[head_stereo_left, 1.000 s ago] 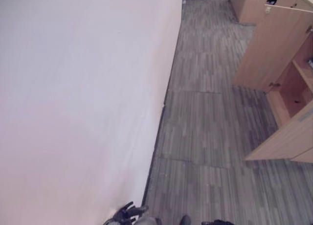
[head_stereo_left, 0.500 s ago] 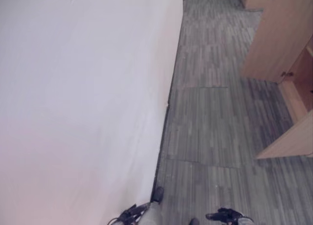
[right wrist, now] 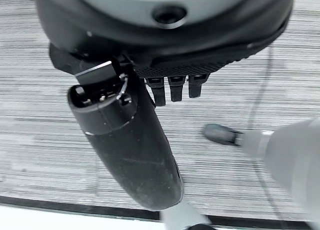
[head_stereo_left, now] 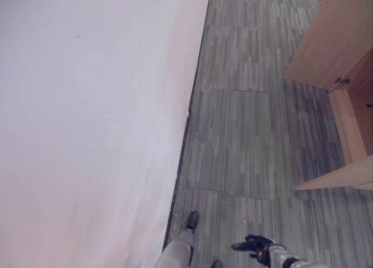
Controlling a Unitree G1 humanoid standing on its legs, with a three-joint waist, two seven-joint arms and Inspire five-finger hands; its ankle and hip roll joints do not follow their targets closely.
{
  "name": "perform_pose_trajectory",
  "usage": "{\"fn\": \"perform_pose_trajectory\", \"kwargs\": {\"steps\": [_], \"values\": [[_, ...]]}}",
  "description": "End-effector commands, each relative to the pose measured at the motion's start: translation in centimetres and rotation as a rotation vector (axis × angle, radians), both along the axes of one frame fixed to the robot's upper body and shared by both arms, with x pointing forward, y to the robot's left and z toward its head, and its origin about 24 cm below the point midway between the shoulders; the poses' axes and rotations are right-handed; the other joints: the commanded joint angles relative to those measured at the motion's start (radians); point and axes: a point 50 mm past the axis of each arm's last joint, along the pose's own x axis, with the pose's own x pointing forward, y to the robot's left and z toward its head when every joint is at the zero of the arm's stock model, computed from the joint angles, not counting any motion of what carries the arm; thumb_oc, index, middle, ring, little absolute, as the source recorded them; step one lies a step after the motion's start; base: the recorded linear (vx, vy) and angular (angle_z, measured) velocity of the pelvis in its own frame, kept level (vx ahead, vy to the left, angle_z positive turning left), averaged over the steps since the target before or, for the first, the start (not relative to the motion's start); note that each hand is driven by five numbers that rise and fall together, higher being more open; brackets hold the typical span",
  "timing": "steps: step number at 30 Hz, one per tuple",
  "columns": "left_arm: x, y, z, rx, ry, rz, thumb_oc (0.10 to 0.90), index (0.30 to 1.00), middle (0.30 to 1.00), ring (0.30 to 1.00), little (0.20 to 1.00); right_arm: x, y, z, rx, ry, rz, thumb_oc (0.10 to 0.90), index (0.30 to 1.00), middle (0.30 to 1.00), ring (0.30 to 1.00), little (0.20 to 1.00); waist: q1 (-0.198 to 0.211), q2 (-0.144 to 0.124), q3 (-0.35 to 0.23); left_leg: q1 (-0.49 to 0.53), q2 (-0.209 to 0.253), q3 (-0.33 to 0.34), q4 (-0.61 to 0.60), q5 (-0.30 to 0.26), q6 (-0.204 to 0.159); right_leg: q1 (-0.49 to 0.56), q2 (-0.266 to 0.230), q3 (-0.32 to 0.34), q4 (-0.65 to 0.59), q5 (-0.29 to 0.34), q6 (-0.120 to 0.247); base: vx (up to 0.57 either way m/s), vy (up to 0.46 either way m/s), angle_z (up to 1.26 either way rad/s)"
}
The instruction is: Put the empty folder in the office cabinet
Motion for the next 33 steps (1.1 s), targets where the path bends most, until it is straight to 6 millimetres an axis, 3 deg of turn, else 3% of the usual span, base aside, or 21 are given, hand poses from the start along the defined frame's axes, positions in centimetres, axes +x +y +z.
{"fn": "perform_pose_trajectory", "kwargs": {"steps": [1,3,4,5,6,7,8,10,11,14,17,18,19,20,21,24,25,26,27,29,33], "values": [[-1.2,2.9,0.7,0.127,0.012,-0.042,0.800,0.900,0.900,0.900,0.900,-2.8,-2.4,-0.7,-0.061,0.055,-0.006,0.800,0.900,0.900,0.900,0.900,0.030,0.011,-0.066,-0.161,-0.055,-0.016,0.301,-0.299,-0.088,0.029,-0.331,-0.068,-0.067,0.215,0.100,0.11,0.199,-0.28],[-1.7,3.0,0.7,0.127,0.027,-0.049,0.800,0.900,0.900,0.900,0.900,-2.9,-2.5,-0.7,-0.061,0.058,-0.002,0.800,0.900,0.900,0.900,0.900,0.039,0.013,-0.078,-0.136,-0.089,-0.014,0.283,-0.312,-0.062,0.009,-0.384,-0.085,-0.016,0.259,0.115,0.13,0.226,0.31],[-1.7,3.0,0.7,0.127,0.027,-0.049,0.800,0.900,0.900,0.900,0.900,-2.9,-2.5,-0.7,-0.061,0.058,-0.002,0.800,0.900,0.900,0.900,0.900,0.039,0.013,-0.078,-0.136,-0.089,-0.014,0.283,-0.311,-0.062,0.008,-0.384,-0.085,-0.016,0.259,0.115,0.18,0.281,0.26],[-2.5,3.1,0.7,0.128,0.055,-0.045,0.800,0.900,0.900,0.900,0.900,-3.3,-2.7,-0.8,-0.063,0.070,0.001,0.800,0.900,0.900,0.900,0.900,0.046,0.018,-0.086,-0.082,-0.129,-0.009,0.250,-0.318,-0.032,-0.018,-0.463,-0.099,0.089,0.369,0.111,0.12,0.189,0.00],[-2.5,3.1,0.7,0.128,0.055,-0.045,0.800,0.900,0.900,0.900,0.900,-3.3,-2.7,-0.8,-0.063,0.070,0.001,0.800,0.900,0.900,0.900,0.900,0.046,0.018,-0.086,-0.082,-0.129,-0.009,0.250,-0.318,-0.032,-0.018,-0.463,-0.099,0.089,0.368,0.111,0.19,0.318,-0.04],[-2.8,3.3,0.7,0.131,0.061,-0.045,0.800,0.900,0.900,0.900,0.900,-3.4,-2.6,-0.8,-0.064,0.072,0.004,0.800,0.900,0.900,0.900,0.900,0.042,0.027,-0.086,-0.053,-0.150,-0.016,0.227,-0.316,-0.014,-0.034,-0.495,-0.097,0.160,0.430,0.099,0.35,0.379,0.07],[-4.1,3.7,0.9,0.133,0.104,-0.045,0.800,0.900,0.900,0.900,0.900,-3.9,-2.3,-1.1,-0.062,0.083,0.016,0.800,0.900,0.900,0.900,0.900,0.041,0.039,-0.076,0.073,-0.157,-0.030,0.147,-0.340,0.009,-0.058,-0.556,-0.127,0.321,0.525,0.102,0.35,0.382,0.07],[-4.4,3.8,0.9,0.130,0.115,-0.042,0.800,0.900,0.900,0.900,0.900,-3.9,-2.1,-1.1,-0.057,0.084,0.020,0.800,0.900,0.900,0.900,0.900,0.040,0.036,-0.067,0.108,-0.151,-0.022,0.123,-0.341,0.013,-0.062,-0.568,-0.151,0.334,0.549,0.109,0.24,0.140,-0.18],[-4.4,3.8,0.9,0.132,0.116,-0.042,0.800,0.900,0.900,0.900,0.900,-4.0,-2.1,-1.2,-0.055,0.085,0.019,0.800,0.900,0.900,0.900,0.900,0.039,0.032,-0.060,0.128,-0.142,-0.017,0.109,-0.341,0.012,-0.074,-0.561,-0.168,0.335,0.562,0.114,0.19,-0.004,-0.43],[-4.0,4.1,1.0,0.138,0.097,-0.026,0.800,0.900,0.900,0.900,0.900,-3.4,-2.3,-0.9,-0.057,0.065,0.003,0.800,0.900,0.900,0.900,0.900,0.017,0.056,-0.017,0.185,-0.101,-0.017,0.088,-0.338,0.011,-0.195,-0.471,-0.200,0.314,0.470,0.108,0.15,-0.037,-0.19],[-3.2,3.8,0.9,0.134,0.073,-0.027,0.800,0.900,0.900,0.900,0.900,-2.6,-2.8,-0.5,-0.063,0.045,-0.020,0.800,0.900,0.900,0.900,0.900,-0.026,0.074,0.029,0.247,-0.101,-0.041,0.095,-0.343,0.003,-0.295,-0.372,-0.236,0.170,0.459,0.095,0.12,-0.044,0.14],[-3.0,3.7,0.9,0.131,0.065,-0.029,0.800,0.900,0.900,0.900,0.900,-2.6,-2.9,-0.5,-0.062,0.042,-0.029,0.800,0.900,0.900,0.900,0.900,-0.042,0.070,0.039,0.274,-0.107,-0.053,0.095,-0.357,-0.001,-0.317,-0.332,-0.246,0.111,0.465,0.098,0.17,-0.058,0.29],[-3.0,3.7,0.9,0.131,0.065,-0.029,0.800,0.900,0.900,0.900,0.900,-2.6,-2.9,-0.5,-0.062,0.042,-0.029,0.800,0.900,0.900,0.900,0.900,-0.042,0.070,0.039,0.274,-0.107,-0.053,0.095,-0.357,-0.001,-0.317,-0.332,-0.246,0.111,0.465,0.098,0.29,-0.107,0.45],[-2.8,3.7,0.8,0.128,0.062,-0.031,0.800,0.900,0.900,0.900,0.900,-2.7,-2.9,-0.5,-0.056,0.039,-0.051,0.800,0.900,0.900,0.900,0.900,-0.066,0.050,0.045,0.321,-0.119,-0.084,0.093,-0.389,-0.010,-0.344,-0.258,-0.250,0.011,0.470,0.100,0.29,-0.115,0.36],[-3.0,3.7,0.8,0.126,0.066,-0.028,0.800,0.900,0.900,0.900,0.900,-2.9,-3.0,-0.6,-0.052,0.044,-0.062,0.800,0.900,0.900,0.900,0.900,-0.071,0.041,0.043,0.335,-0.125,-0.095,0.092,-0.404,-0.012,-0.354,-0.241,-0.247,-0.018,0.472,0.101,0.39,-0.164,0.48],[-4.2,3.4,0.8,0.119,0.107,-0.013,0.800,0.900,0.900,0.900,0.900,-4.8,-3.2,-1.2,-0.042,0.082,-0.101,0.800,0.900,0.900,0.900,0.900,-0.067,0.020,0.007,0.384,-0.121,-0.130,0.112,-0.478,-0.026,-0.295,-0.220,-0.280,-0.071,0.423,0.061,0.35,-0.164,0.60],[-4.2,3.4,0.8,0.119,0.107,-0.013,0.800,0.900,0.900,0.900,0.900,-4.8,-3.2,-1.2,-0.042,0.082,-0.101,0.800,0.900,0.900,0.900,0.900,-0.068,0.020,0.006,0.383,-0.121,-0.131,0.113,-0.479,-0.027,-0.295,-0.220,-0.280,-0.071,0.422,0.061,0.52,-0.220,0.80],[-4.7,3.0,0.7,0.110,0.121,-0.003,0.800,0.900,0.900,0.900,0.900,-5.4,-3.5,-1.3,-0.043,0.095,-0.121,0.800,0.900,0.900,0.900,0.900,-0.069,0.039,-0.019,0.414,-0.076,-0.147,0.122,-0.521,-0.045,-0.275,-0.195,-0.280,-0.046,0.374,0.058,0.24,-0.122,0.57],[-4.6,2.9,0.6,0.108,0.120,-0.005,0.800,0.900,0.900,0.900,0.900,-5.4,-3.6,-1.3,-0.044,0.094,-0.123,0.800,0.900,0.900,0.900,0.900,-0.074,0.029,-0.014,0.405,-0.092,-0.148,0.122,-0.505,-0.043,-0.280,-0.214,-0.294,-0.046,0.387,0.047,0.39,-0.180,0.42],[-4.4,2.6,0.5,0.099,0.115,-0.007,0.800,0.900,0.900,0.900,0.900,-5.5,-4.1,-1.2,-0.063,0.092,-0.121,0.800,0.900,0.900,0.900,0.900,-0.077,0.056,-0.029,0.433,-0.031,-0.175,0.113,-0.526,-0.068,-0.278,-0.190,-0.293,0.022,0.316,0.032,0.30,-0.166,-0.08],[-3.5,2.8,0.6,0.111,0.093,-0.018,0.800,0.900,0.900,0.900,0.900,-4.9,-4.4,-0.9,-0.069,0.068,-0.130,0.800,0.900,0.900,0.900,0.900,-0.087,0.061,-0.026,0.429,0.002,-0.201,0.090,-0.512,-0.081,-0.306,-0.199,-0.288,0.107,0.268,0.013,0.17,-0.138,0.17]]}}
